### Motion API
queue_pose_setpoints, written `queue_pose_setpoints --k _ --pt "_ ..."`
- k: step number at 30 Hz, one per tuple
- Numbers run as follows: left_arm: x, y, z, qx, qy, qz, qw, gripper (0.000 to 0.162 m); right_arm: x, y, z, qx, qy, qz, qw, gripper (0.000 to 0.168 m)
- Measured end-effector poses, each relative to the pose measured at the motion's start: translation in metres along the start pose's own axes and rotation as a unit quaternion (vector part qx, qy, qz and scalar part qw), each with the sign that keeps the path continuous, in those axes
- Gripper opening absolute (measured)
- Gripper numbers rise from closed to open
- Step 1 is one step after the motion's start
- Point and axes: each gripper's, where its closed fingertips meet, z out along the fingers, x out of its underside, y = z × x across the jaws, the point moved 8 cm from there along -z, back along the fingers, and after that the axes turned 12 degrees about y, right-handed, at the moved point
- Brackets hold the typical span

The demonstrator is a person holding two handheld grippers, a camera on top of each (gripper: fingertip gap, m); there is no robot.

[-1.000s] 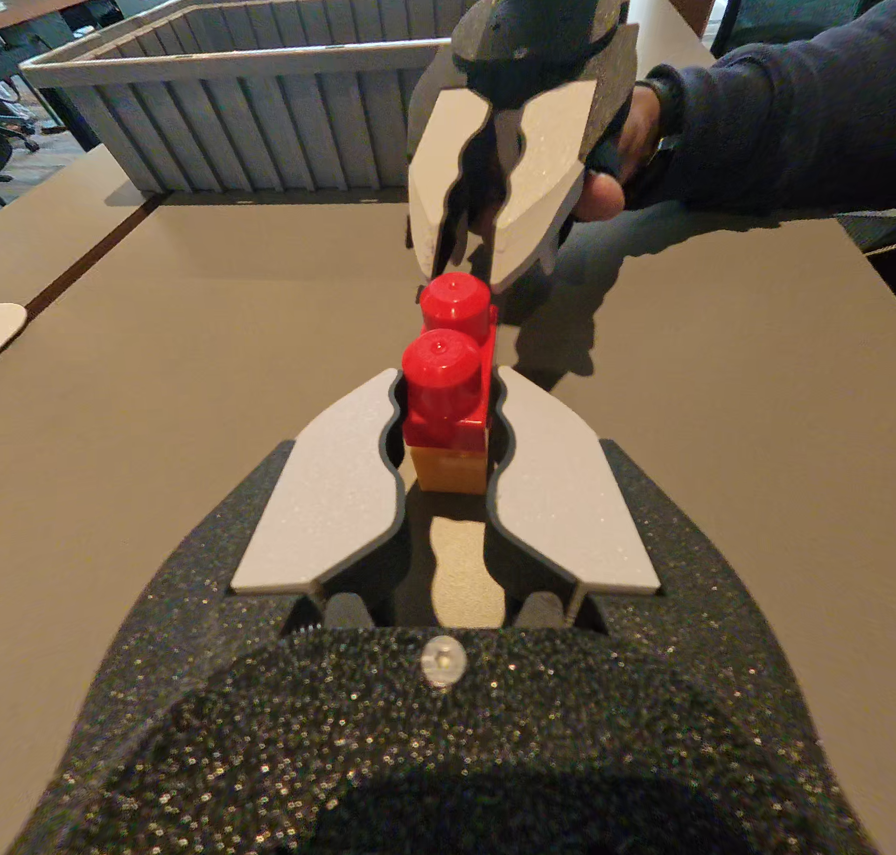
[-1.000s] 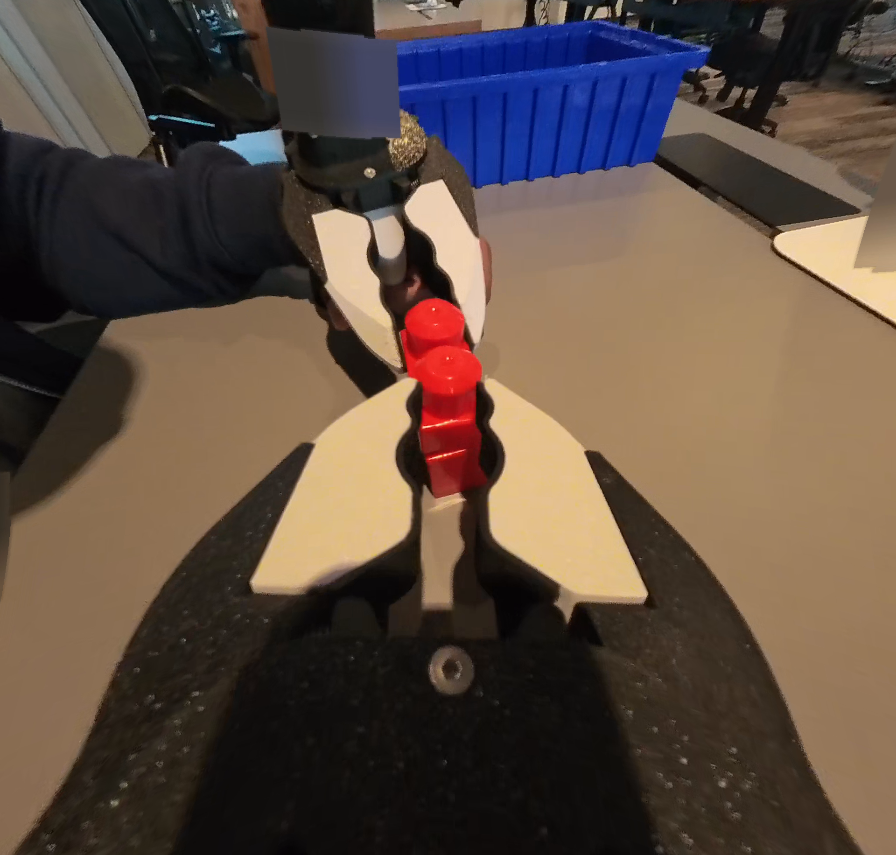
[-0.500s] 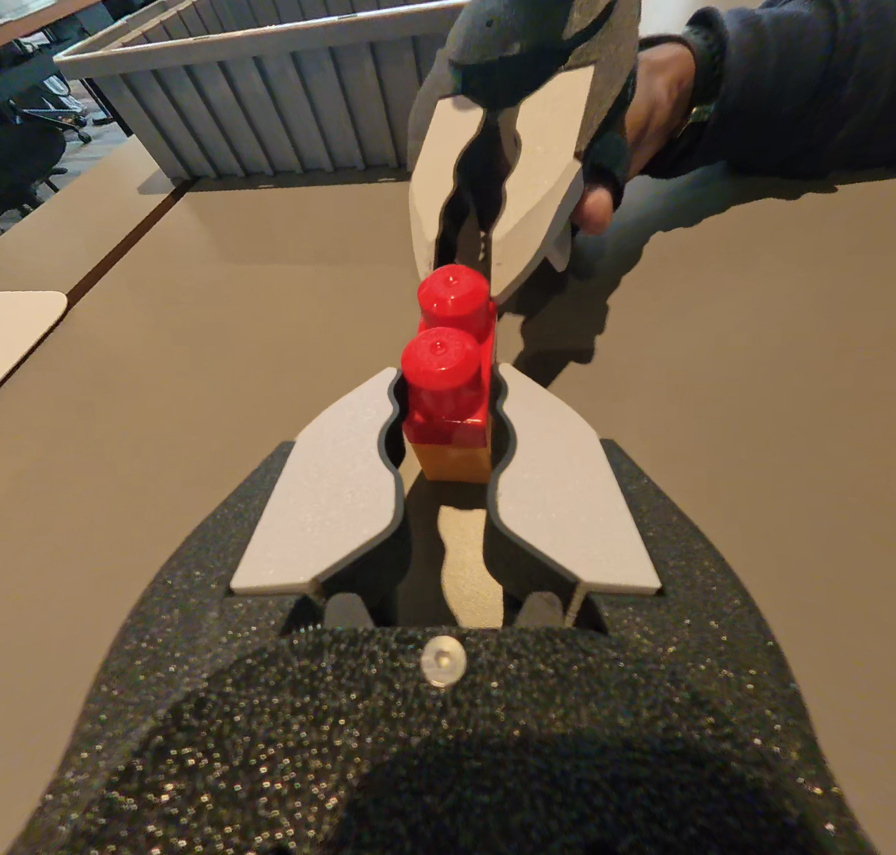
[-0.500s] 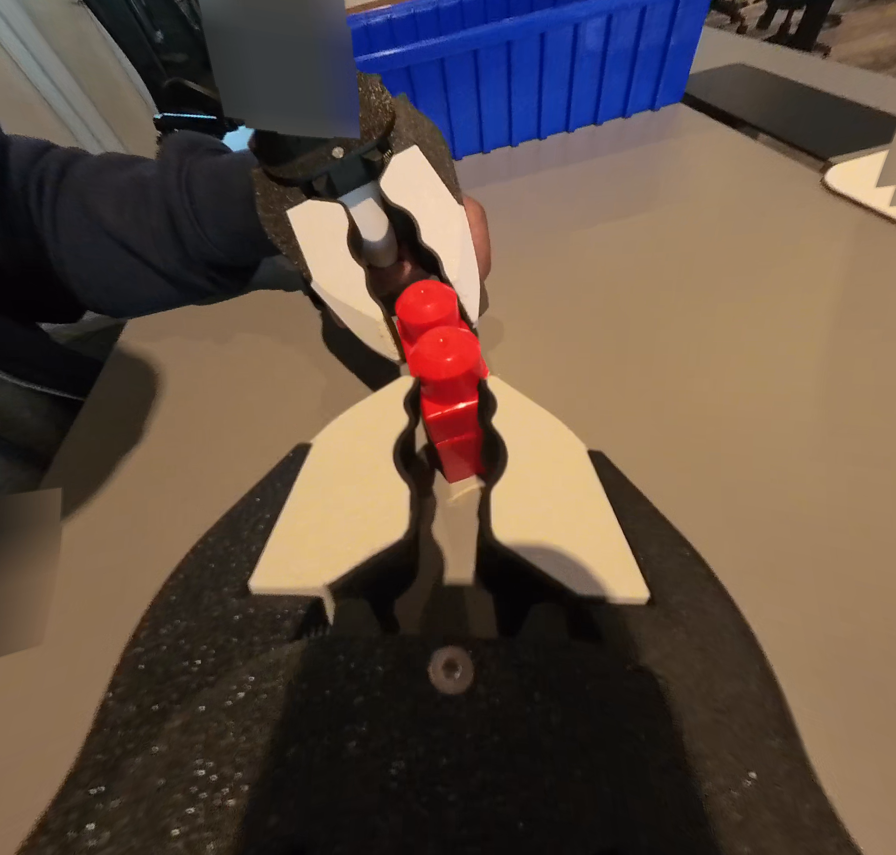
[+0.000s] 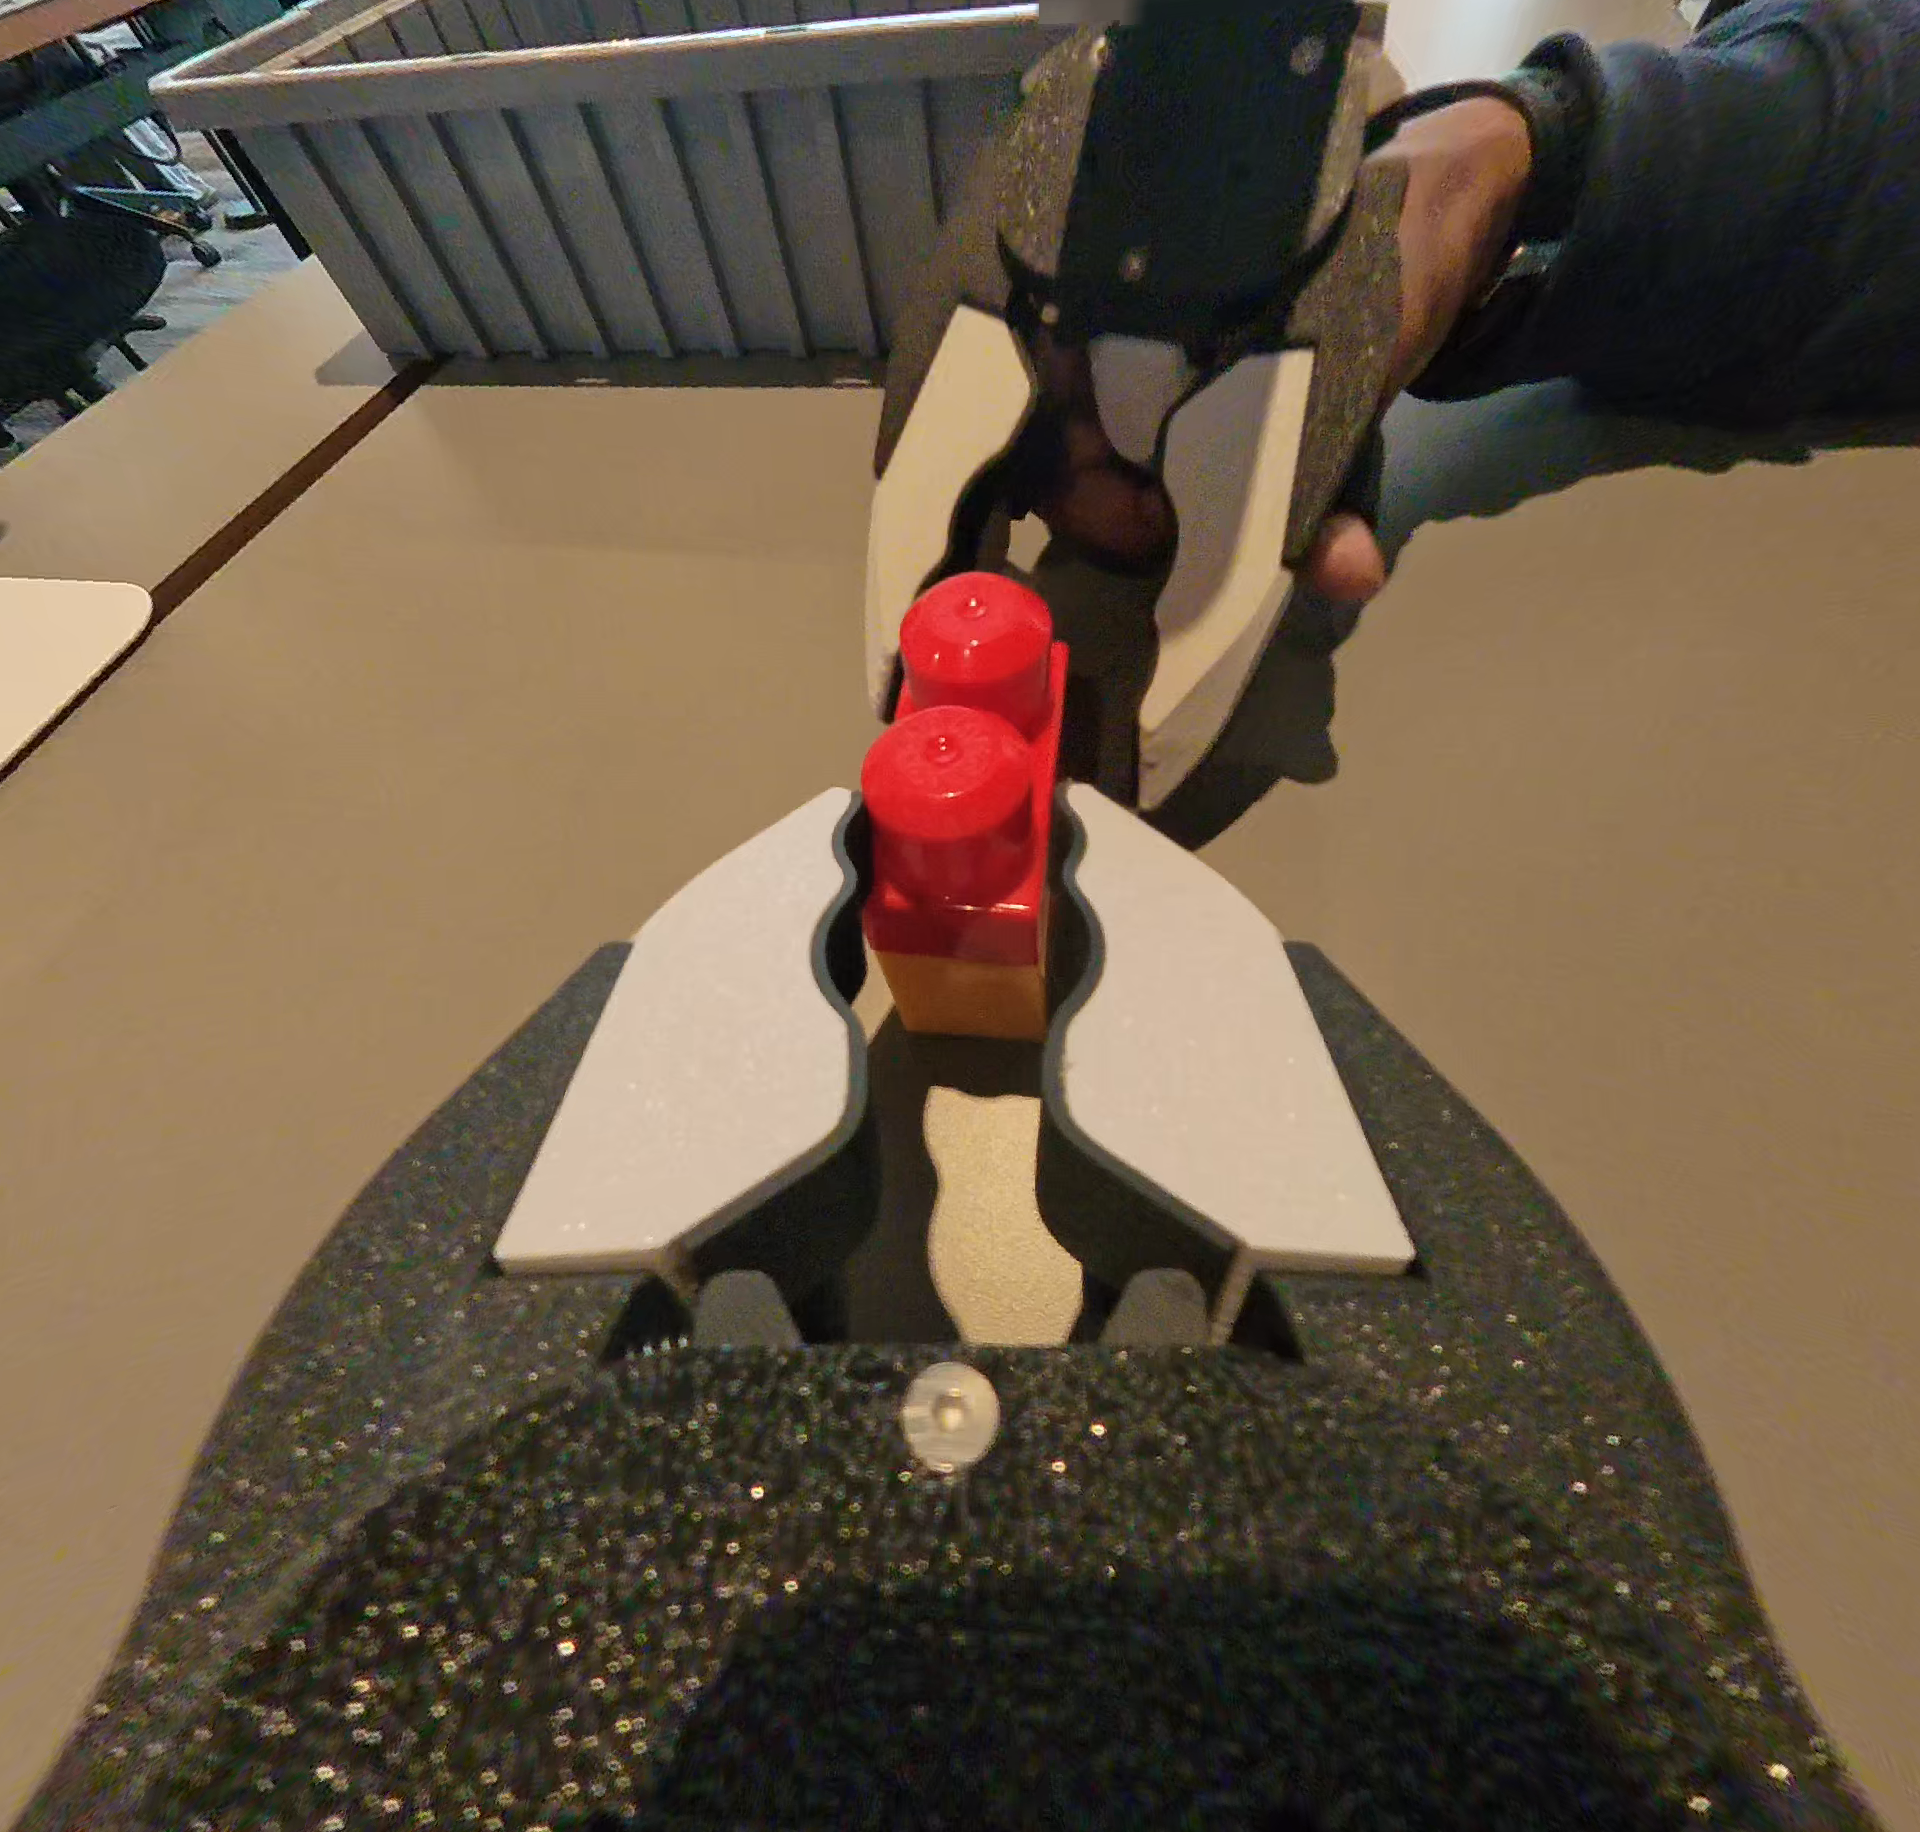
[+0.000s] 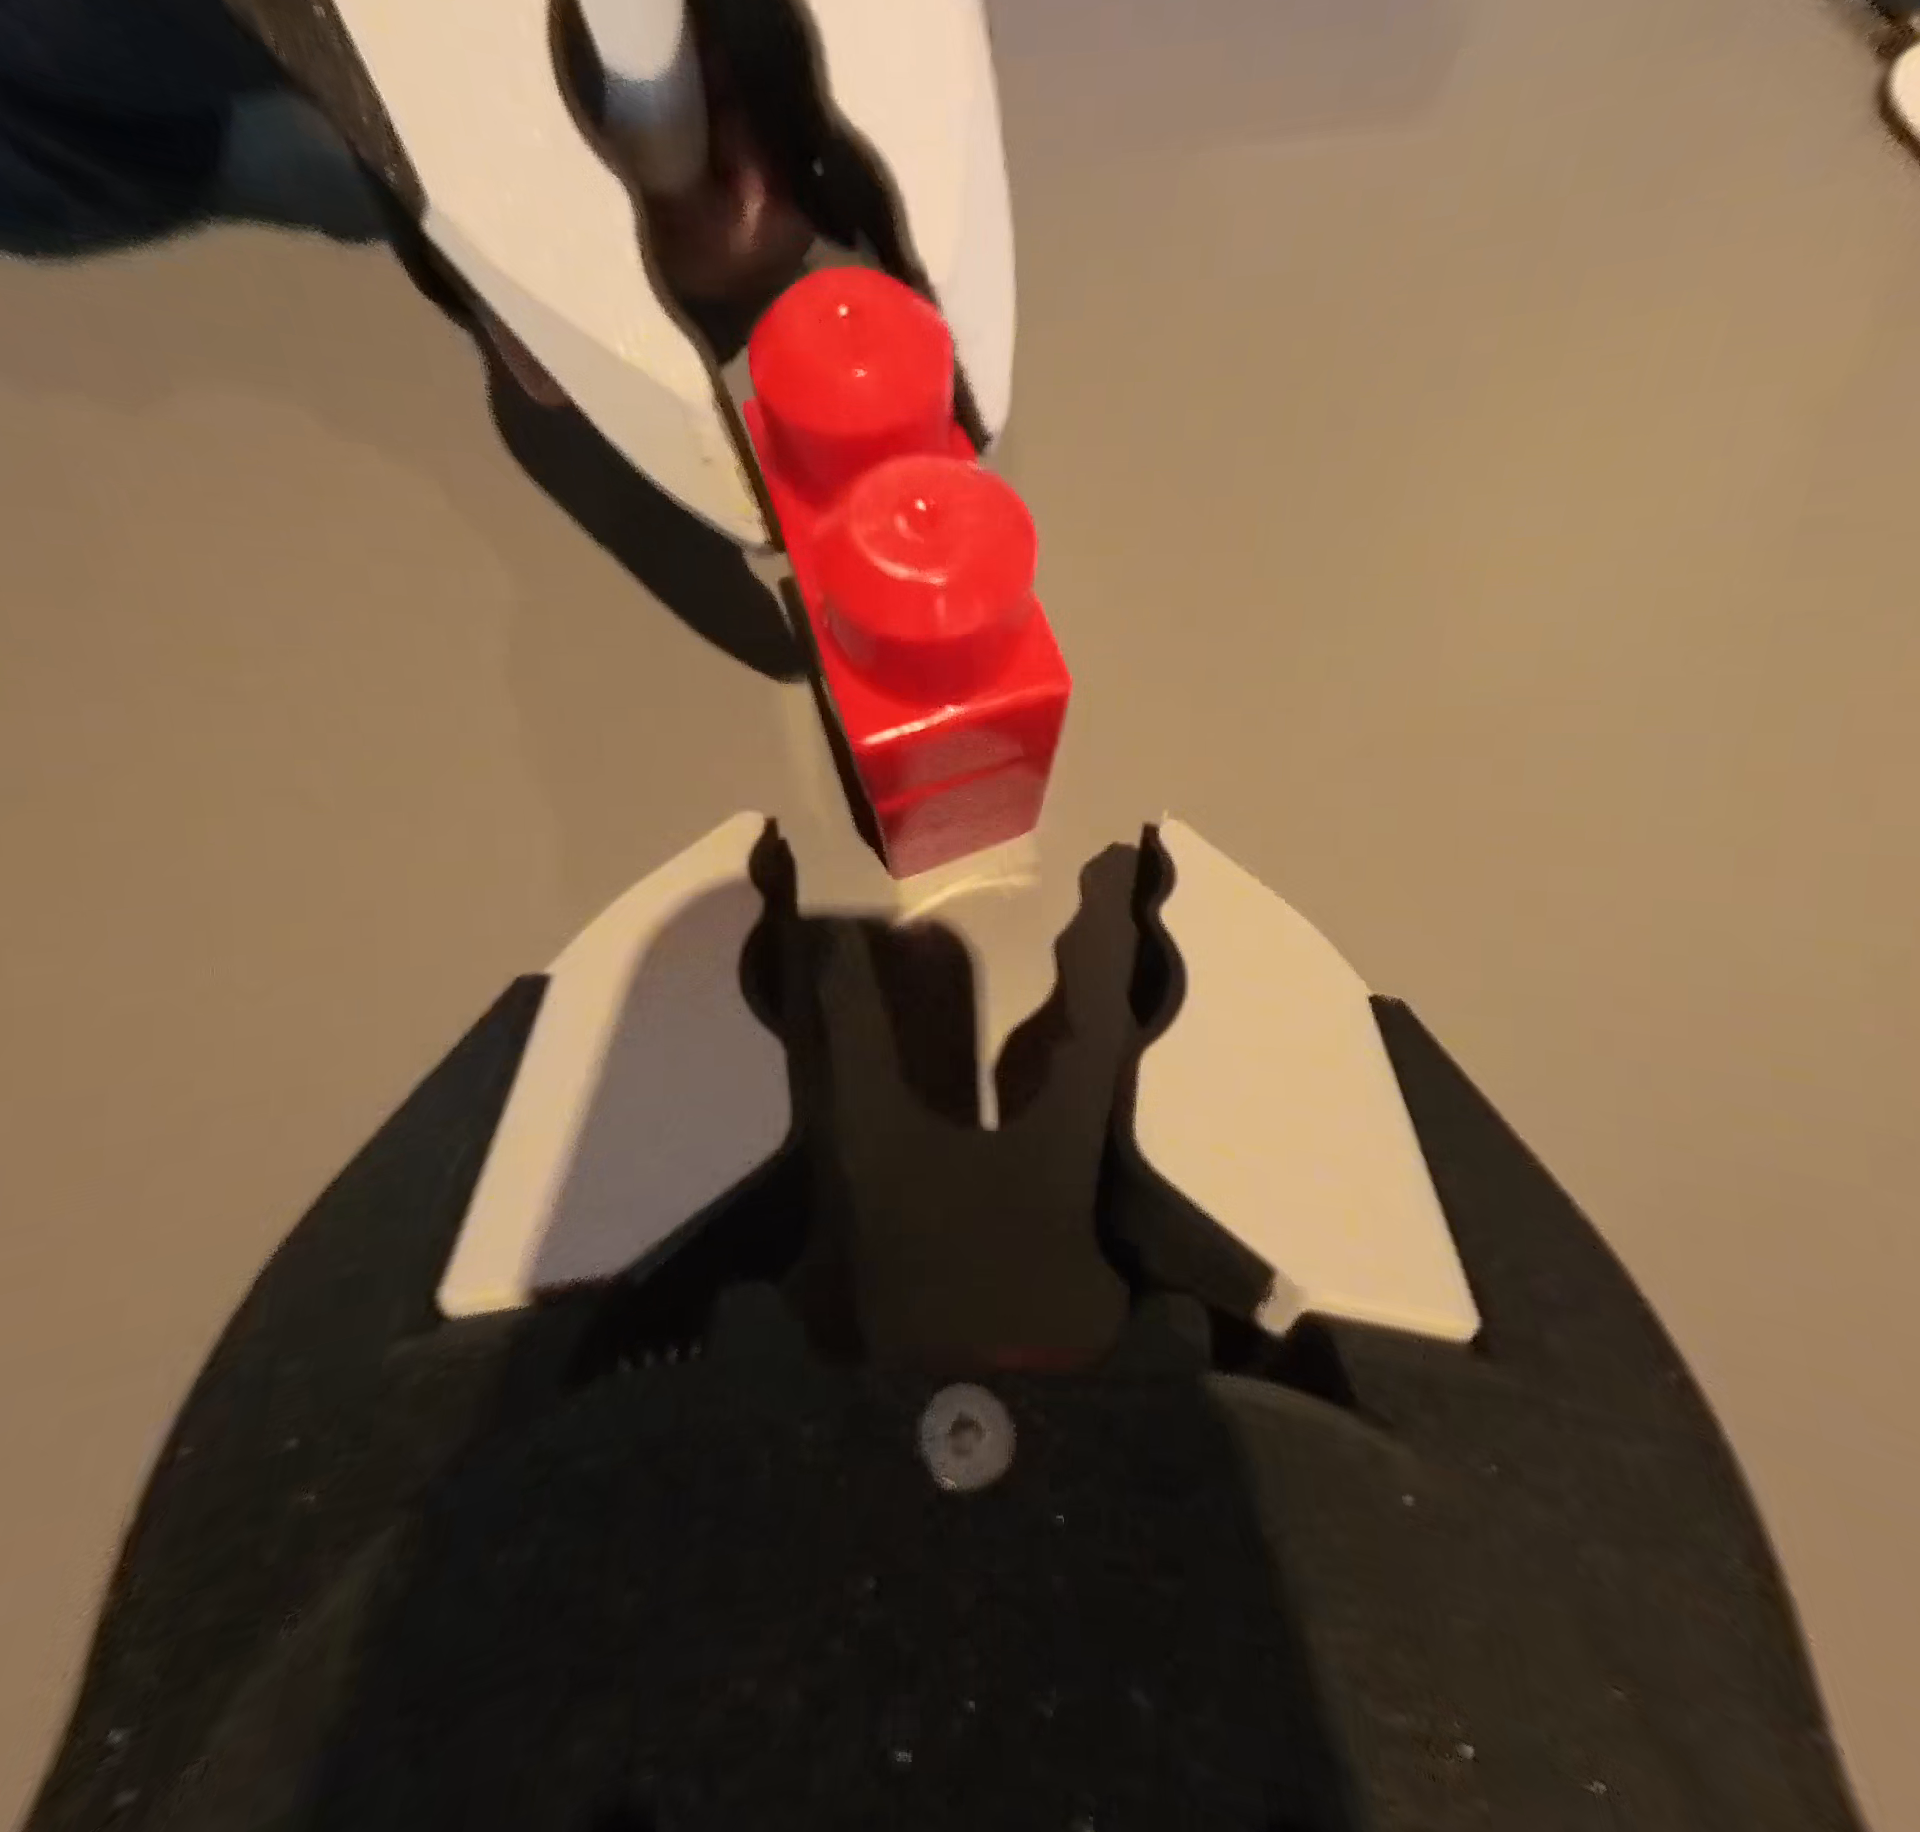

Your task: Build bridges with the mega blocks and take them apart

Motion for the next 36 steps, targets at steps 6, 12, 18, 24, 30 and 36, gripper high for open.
queue_pose_setpoints --k 6,12,18,24,30,36 --pt "0.0 0.0 0.0 -0.002 0.0 -0.002 1.0 0.032 -0.011 0.002 0.013 0.009 0.019 -0.008 1.0 0.041" --pt "0.0 -0.001 0.001 -0.009 0.002 -0.006 1.0 0.032 -0.011 0.004 0.013 0.012 0.018 0.023 1.0 0.039" --pt "-0.001 -0.001 0.001 -0.015 0.003 -0.008 1.0 0.032 -0.011 0.006 0.013 0.026 0.019 0.055 0.998 0.039" --pt "0.0 -0.001 0.001 -0.012 0.002 -0.006 1.0 0.032 -0.011 0.005 0.013 0.023 0.019 0.049 0.998 0.04" --pt "-0.001 -0.001 0.002 -0.012 0.002 -0.003 1.0 0.032 -0.007 0.005 0.003 -0.032 -0.016 0.024 0.999 0.054" --pt "-0.001 -0.001 0.002 -0.009 0.001 -0.003 1.0 0.032 -0.013 0.001 -0.011 -0.03 -0.119 0.004 0.992 0.046"
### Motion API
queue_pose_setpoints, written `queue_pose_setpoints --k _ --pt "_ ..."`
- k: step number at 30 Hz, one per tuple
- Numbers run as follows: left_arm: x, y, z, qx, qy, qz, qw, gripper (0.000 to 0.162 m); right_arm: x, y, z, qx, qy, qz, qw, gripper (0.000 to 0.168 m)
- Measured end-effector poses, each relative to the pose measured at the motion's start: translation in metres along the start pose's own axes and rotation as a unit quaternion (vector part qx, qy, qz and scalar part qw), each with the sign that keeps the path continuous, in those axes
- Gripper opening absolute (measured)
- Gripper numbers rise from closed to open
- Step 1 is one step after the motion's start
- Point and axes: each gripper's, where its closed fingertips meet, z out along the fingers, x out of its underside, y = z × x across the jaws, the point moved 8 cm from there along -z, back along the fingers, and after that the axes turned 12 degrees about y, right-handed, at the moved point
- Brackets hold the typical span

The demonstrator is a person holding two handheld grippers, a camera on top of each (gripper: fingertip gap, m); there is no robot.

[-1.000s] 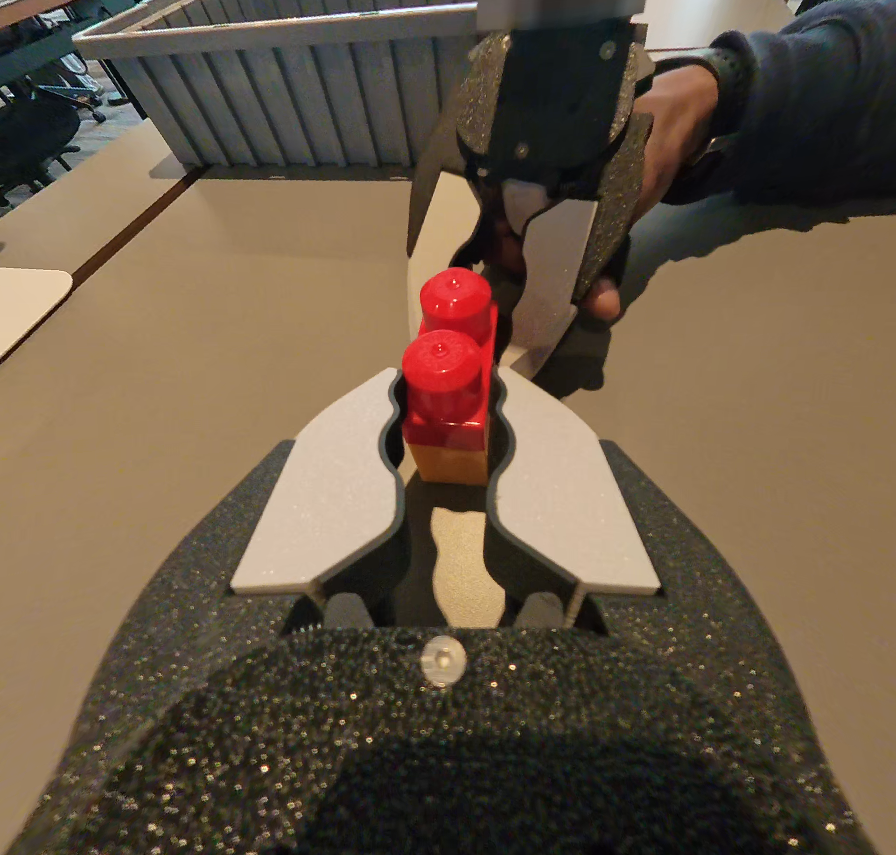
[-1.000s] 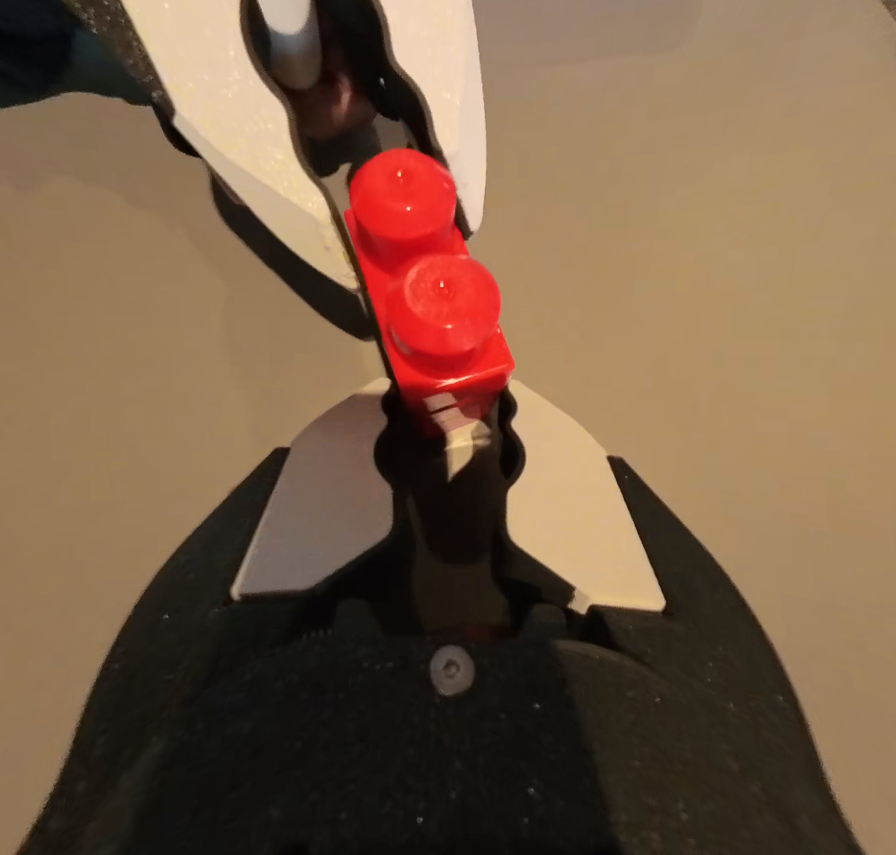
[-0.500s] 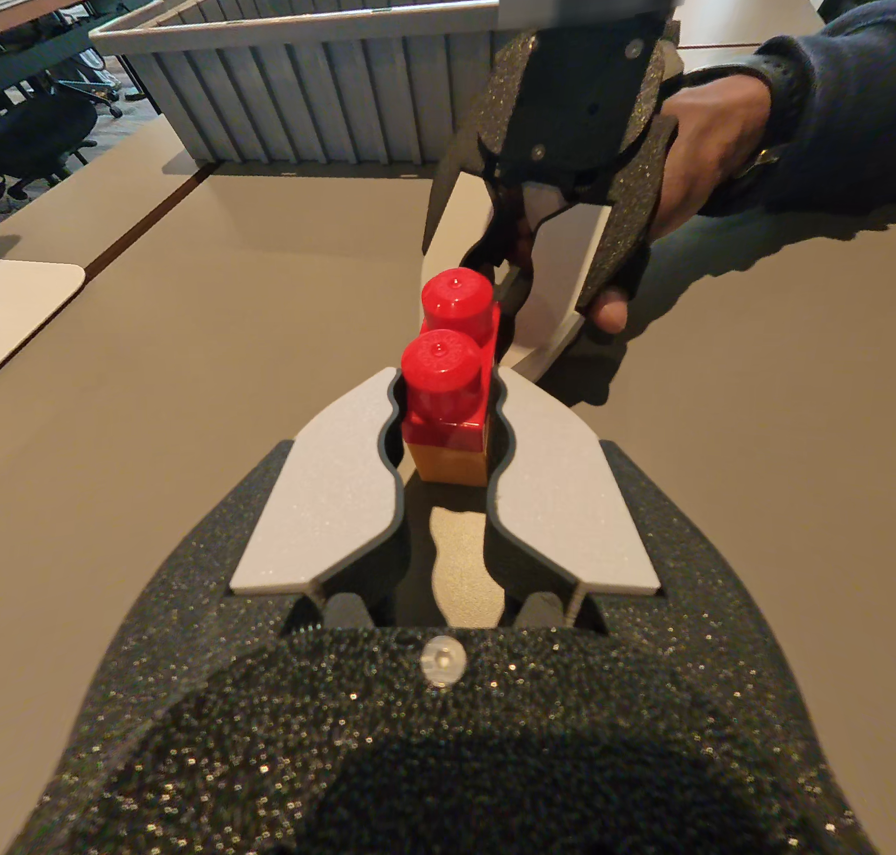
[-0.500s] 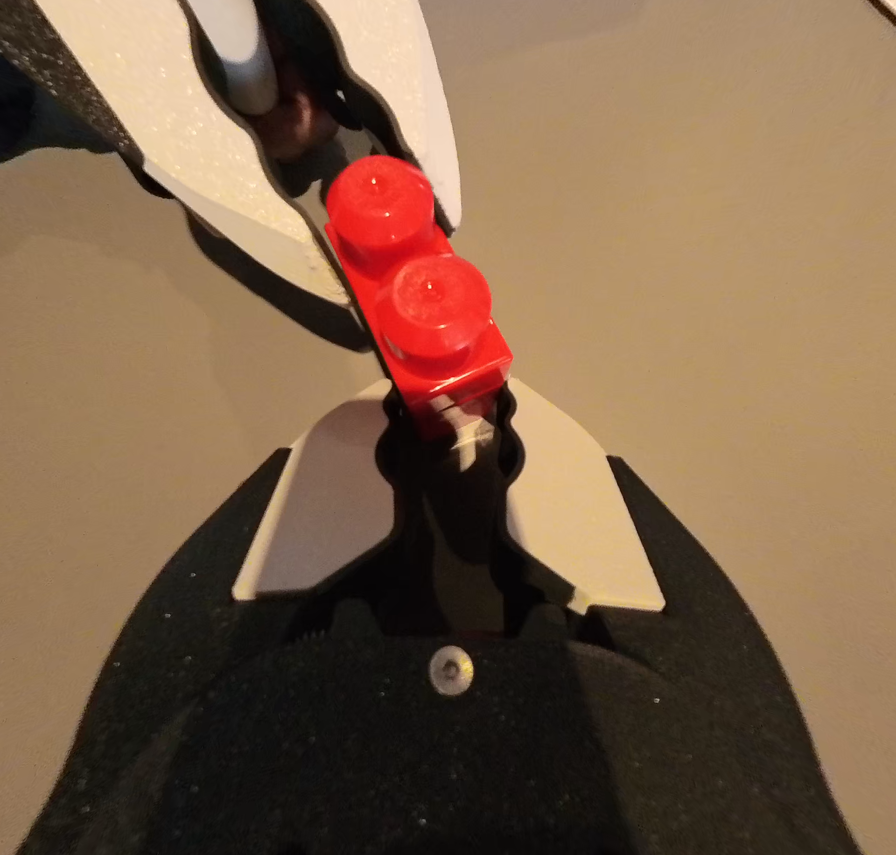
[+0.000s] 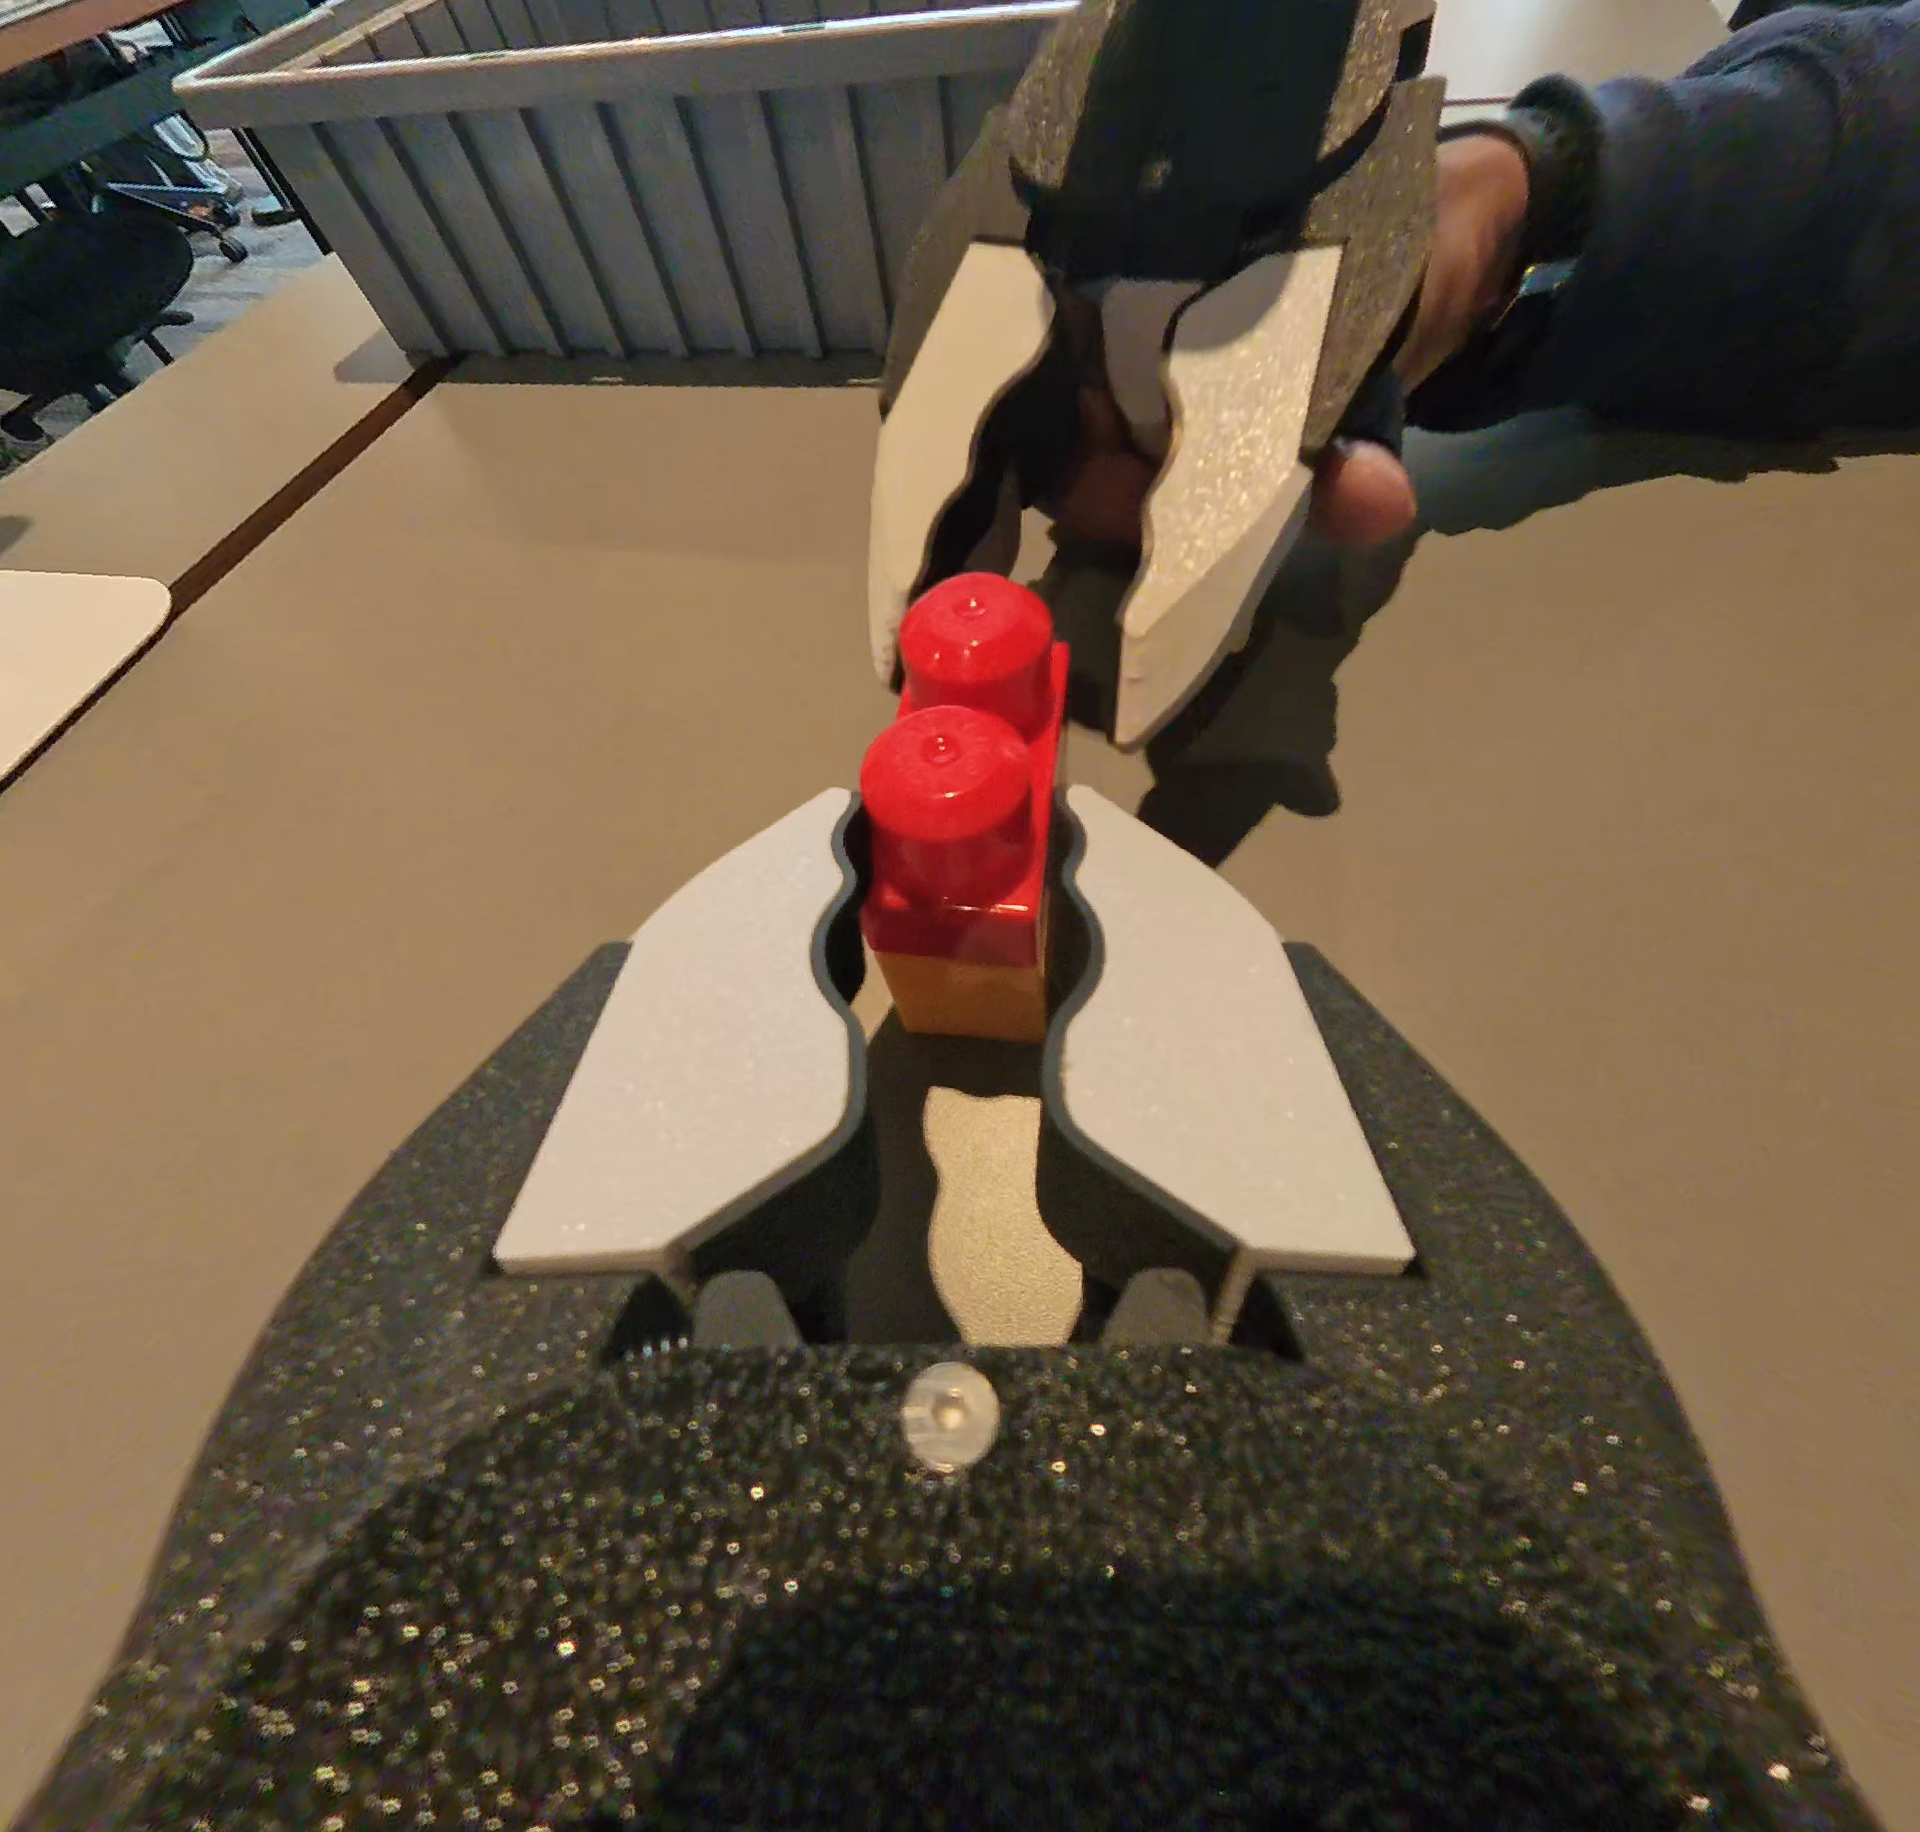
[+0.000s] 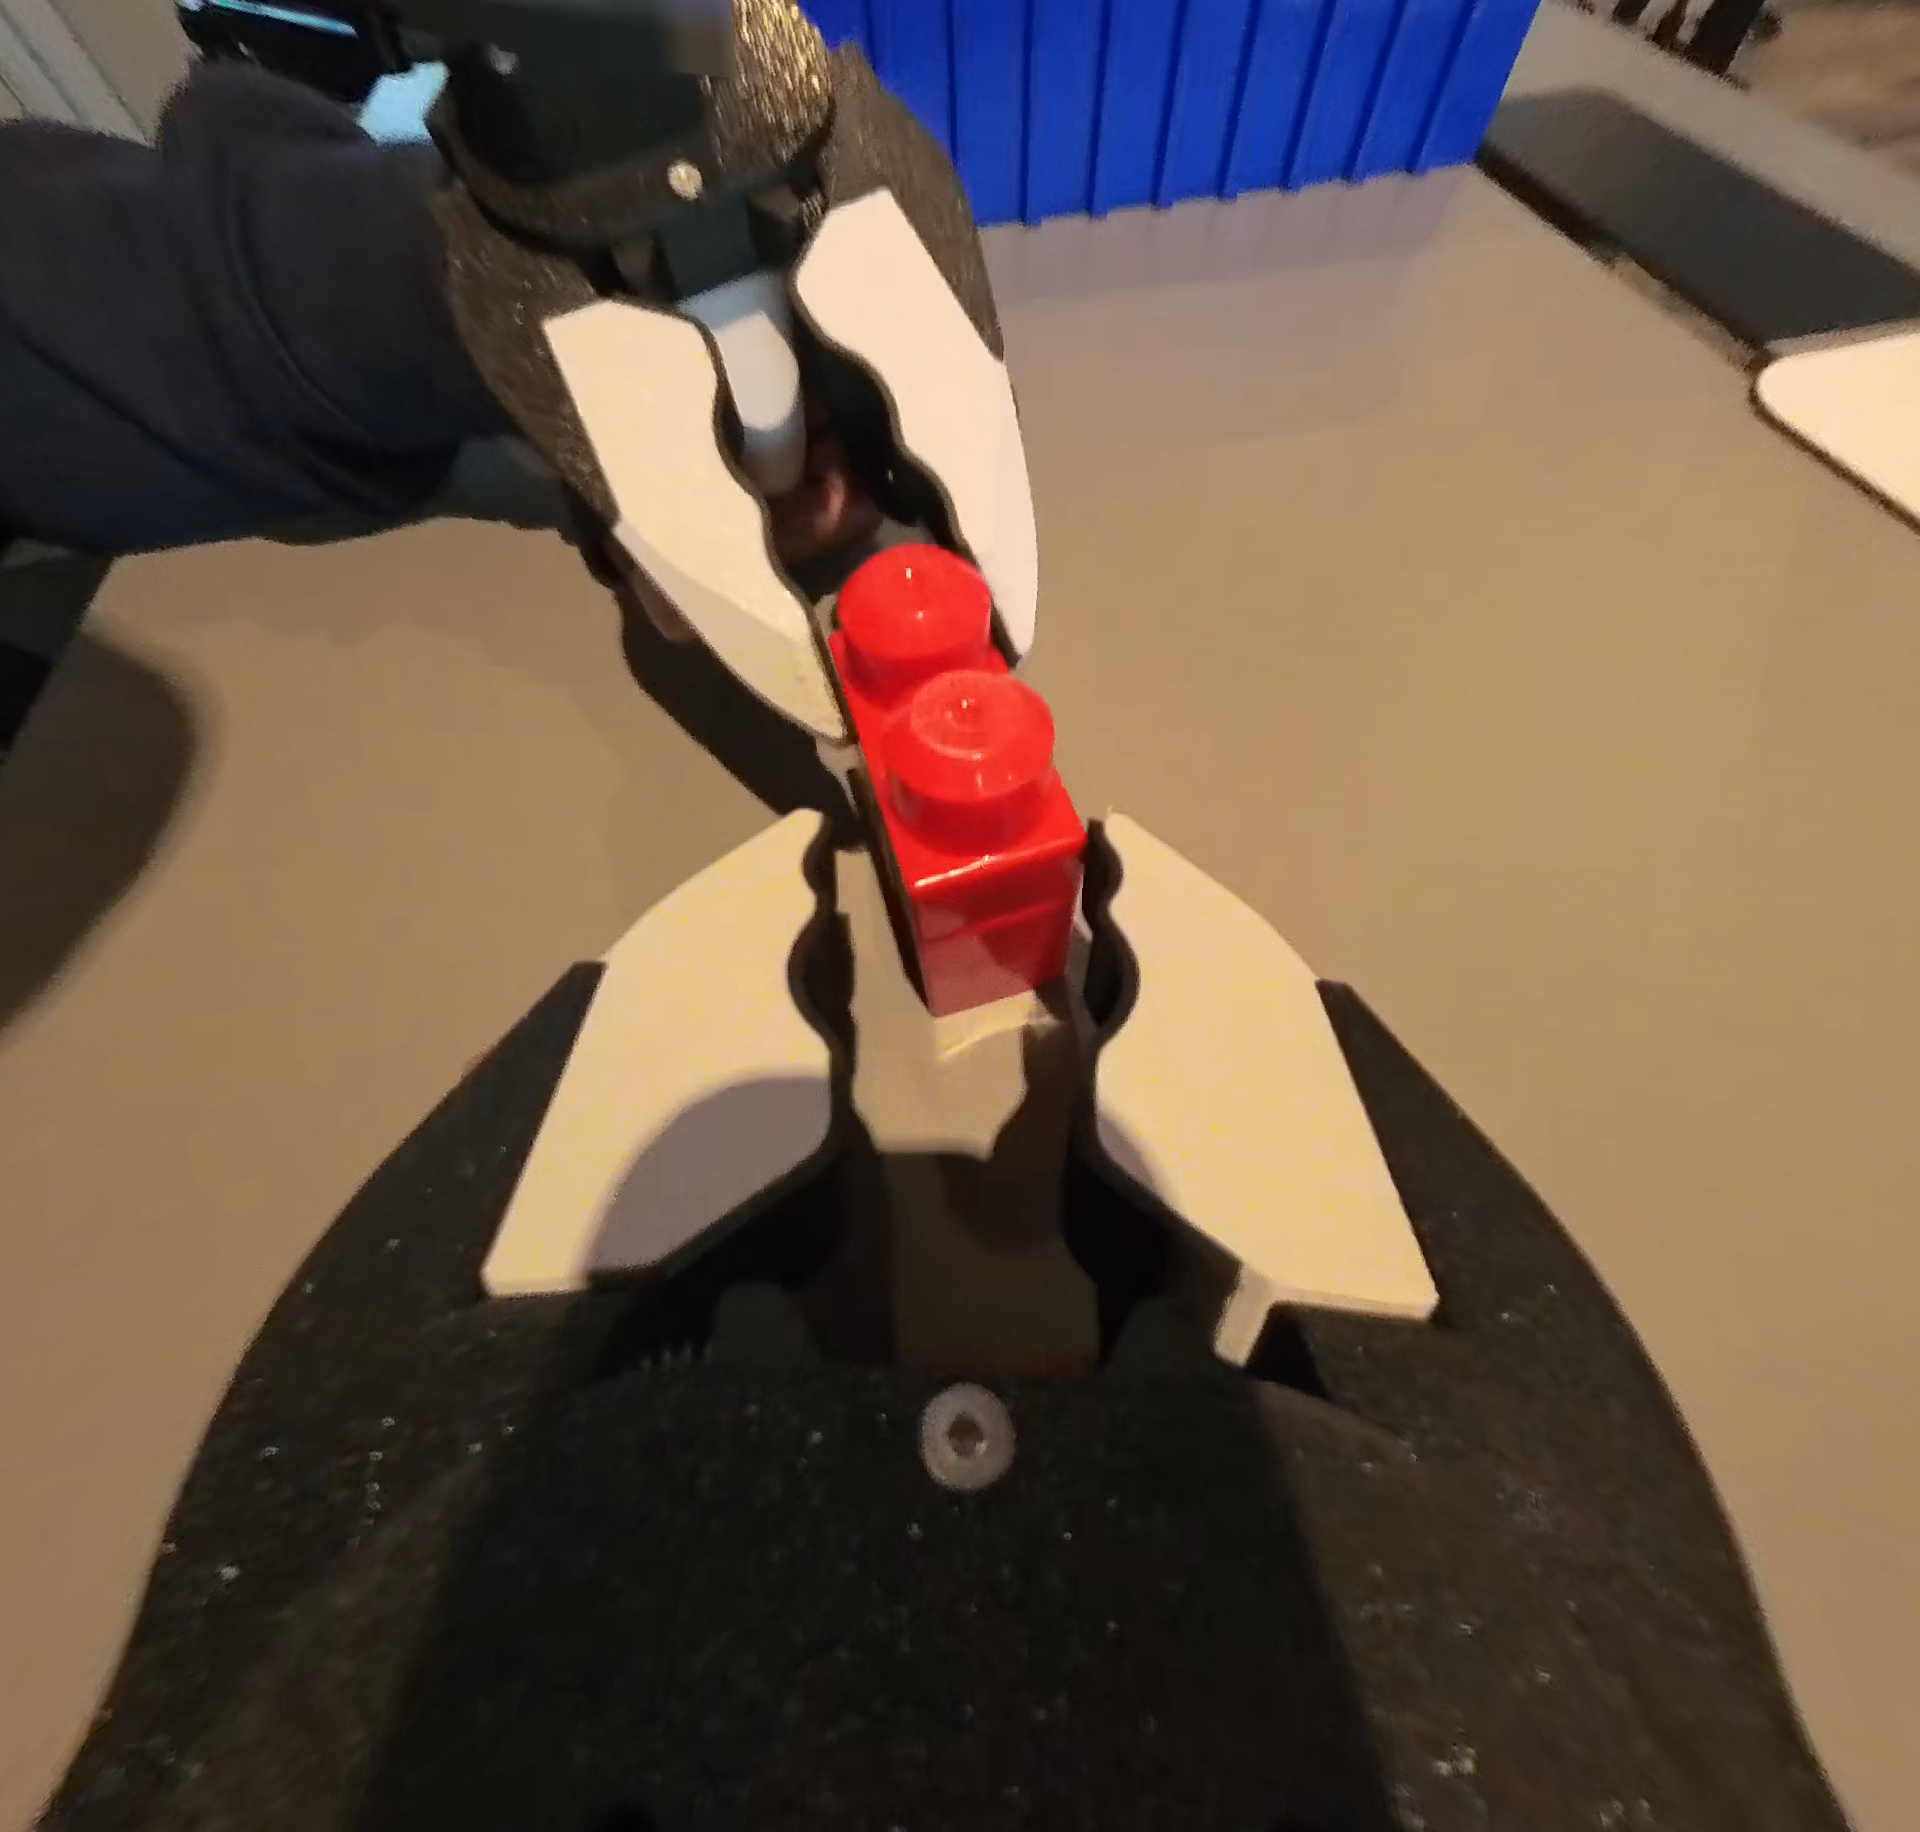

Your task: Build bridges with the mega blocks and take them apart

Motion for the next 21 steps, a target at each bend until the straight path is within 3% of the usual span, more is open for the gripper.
queue_pose_setpoints --k 6,17,21 --pt "-0.0004 0.0011 -0.0002 0.01 0.007 -0.014 1.0 0.032 -0.0057 -0.0032 0.0005 -0.005 -0.032 -0.008 0.999 0.034" --pt "-0.0005 0.0025 0.0004 0.024 0.009 -0.02 0.999 0.032 -0.008 -0.005 0.0005 -0.029 -0.003 0.025 0.999 0.035" --pt "-0.0004 0.0017 0.0 0.024 0.0 -0.021 1.0 0.032 -0.0052 -0.005 0.0006 -0.026 -0.034 0.03 0.999 0.033"
